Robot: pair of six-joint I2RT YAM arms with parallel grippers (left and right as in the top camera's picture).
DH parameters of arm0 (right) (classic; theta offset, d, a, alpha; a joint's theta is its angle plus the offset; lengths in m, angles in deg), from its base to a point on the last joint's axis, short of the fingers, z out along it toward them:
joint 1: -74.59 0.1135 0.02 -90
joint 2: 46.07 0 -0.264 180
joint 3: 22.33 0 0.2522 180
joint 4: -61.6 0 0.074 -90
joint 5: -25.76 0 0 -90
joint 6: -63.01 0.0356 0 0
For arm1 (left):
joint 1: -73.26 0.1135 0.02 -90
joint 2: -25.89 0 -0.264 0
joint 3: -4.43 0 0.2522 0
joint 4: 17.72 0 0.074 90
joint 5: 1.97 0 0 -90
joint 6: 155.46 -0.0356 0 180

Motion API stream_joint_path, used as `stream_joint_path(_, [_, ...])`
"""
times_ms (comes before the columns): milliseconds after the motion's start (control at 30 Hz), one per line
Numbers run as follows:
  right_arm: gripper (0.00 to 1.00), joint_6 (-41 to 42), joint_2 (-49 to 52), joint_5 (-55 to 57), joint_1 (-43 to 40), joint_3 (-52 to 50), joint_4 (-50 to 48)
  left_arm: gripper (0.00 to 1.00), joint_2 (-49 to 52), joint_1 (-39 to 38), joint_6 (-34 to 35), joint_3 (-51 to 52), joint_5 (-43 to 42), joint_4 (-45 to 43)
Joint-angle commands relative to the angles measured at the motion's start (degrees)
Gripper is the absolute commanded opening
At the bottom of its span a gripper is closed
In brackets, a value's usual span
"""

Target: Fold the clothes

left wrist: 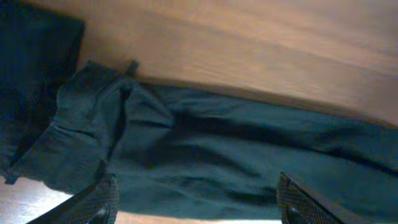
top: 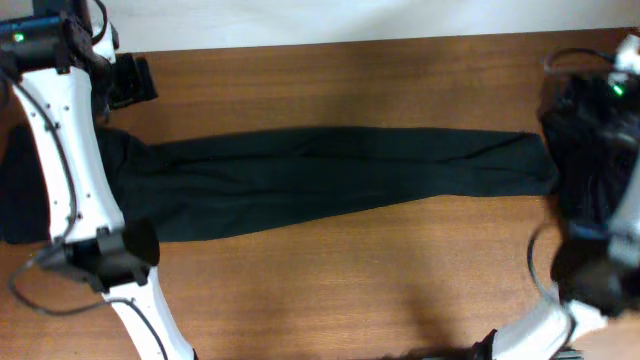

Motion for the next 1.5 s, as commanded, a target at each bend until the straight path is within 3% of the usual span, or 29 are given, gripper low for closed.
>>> stream_joint_path(0, [0.99, 1.84, -6.45, -0.11, -1.88, -5.99, -1.07, 0.81, -8.63, -4.87, 2.56, 2.84, 0.61, 0.24])
stream_joint_path(300, [0.98, 1.97, -7.85, -0.11, -0.46, -13.90, -1.25, 0.84, -20.63, -11.69, 10.01, 24.81, 16.24, 0.17])
stream_joint_path(567, [0.99, 1.31, -7.85, -0.15, 2.27, -22.23, -6.36, 0.87, -28.04, -8.33, 9.35, 48.52, 16.59, -12.92])
stream_joint_path(633, [0.99, -0.07, -7.78, -0.70, 2.97, -24.41, -10.10, 0.98, -29.03, -6.75, 7.91, 53.64, 15.93, -18.78])
stream_joint_path(733, [0.99, -5.64, -7.69, -5.11, 4.48, -27.71, -16.94, 0.99, -28.94, -3.54, 2.89, 59.63, 8.76, -28.02])
stream_joint_path(833, [0.99, -10.19, -6.93, -8.48, 5.99, -29.07, -21.59, 0.99, -28.81, -0.39, -0.63, 63.43, 3.96, -35.52])
stream_joint_path(1000, [0.99, -11.82, -4.70, -9.18, 9.01, -29.46, -26.69, 0.99, -28.46, 5.38, -7.06, 65.55, 3.41, -42.95])
stream_joint_path(1200, [0.99, -12.44, -2.43, -8.96, 11.78, -29.49, -26.14, 0.99, -27.52, 10.84, -11.32, 65.57, 3.37, -46.97])
stream_joint_path(1467, [0.99, -12.44, -2.19, -8.96, 12.20, -29.97, -24.46, 0.99, -20.57, 12.37, -15.98, 65.57, 3.41, -53.00])
